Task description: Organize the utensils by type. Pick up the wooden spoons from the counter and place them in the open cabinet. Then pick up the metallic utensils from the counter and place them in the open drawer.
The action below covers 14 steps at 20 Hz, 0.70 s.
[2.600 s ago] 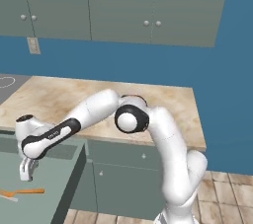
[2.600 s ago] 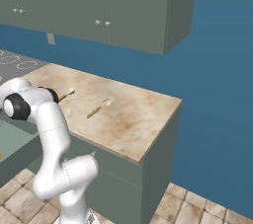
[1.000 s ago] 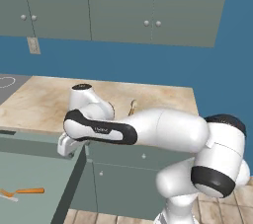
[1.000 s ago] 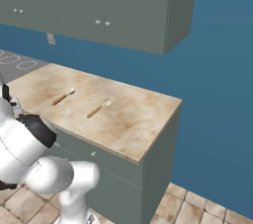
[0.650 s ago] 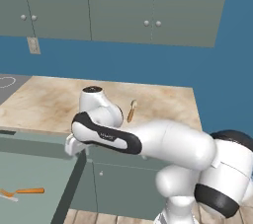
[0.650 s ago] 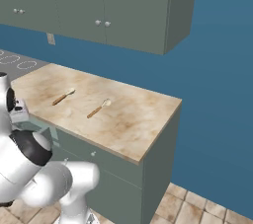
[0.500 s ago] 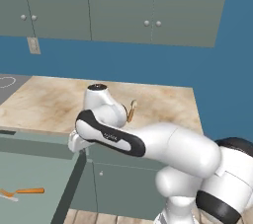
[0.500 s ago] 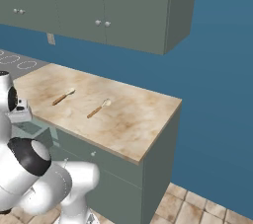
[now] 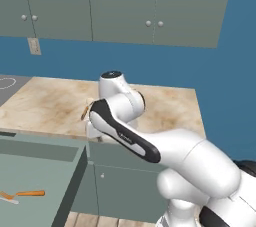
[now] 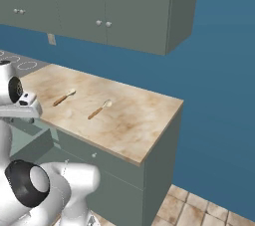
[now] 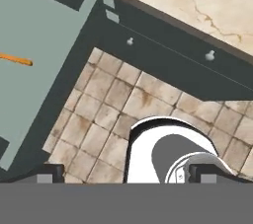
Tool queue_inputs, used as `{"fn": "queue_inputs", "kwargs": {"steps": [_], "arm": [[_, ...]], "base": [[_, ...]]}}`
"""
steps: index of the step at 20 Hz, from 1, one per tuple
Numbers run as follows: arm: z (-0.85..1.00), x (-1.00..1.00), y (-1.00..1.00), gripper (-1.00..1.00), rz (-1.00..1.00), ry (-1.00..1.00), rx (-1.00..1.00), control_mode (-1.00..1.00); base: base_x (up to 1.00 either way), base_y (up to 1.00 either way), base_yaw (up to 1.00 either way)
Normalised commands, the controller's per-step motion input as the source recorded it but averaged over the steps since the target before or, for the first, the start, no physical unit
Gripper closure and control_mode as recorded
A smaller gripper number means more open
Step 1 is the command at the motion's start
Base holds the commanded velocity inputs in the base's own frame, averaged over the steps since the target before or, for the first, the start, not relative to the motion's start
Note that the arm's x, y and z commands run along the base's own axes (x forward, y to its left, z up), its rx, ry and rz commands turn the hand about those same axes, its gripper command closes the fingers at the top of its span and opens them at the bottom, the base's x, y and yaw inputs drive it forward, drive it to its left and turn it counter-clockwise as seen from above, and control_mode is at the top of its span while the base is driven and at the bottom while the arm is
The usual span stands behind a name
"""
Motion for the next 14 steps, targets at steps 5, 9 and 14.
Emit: {"fn": "queue_inputs", "kwargs": {"steps": [5, 9, 14], "arm": [[0.41, 0.00, -0.64, -1.00, -0.40, 0.00, -0.07, -1.00], [0.26, 0.00, -0.55, -1.00, -0.34, 0.00, 0.00, -1.00], [0.10, 0.01, -0.58, -1.00, -0.35, 0.02, 0.00, -1.00]], "base": [[0.00, 0.00, 0.00], [0.00, 0.00, 0.00], [0.00, 0.00, 0.00]]}}
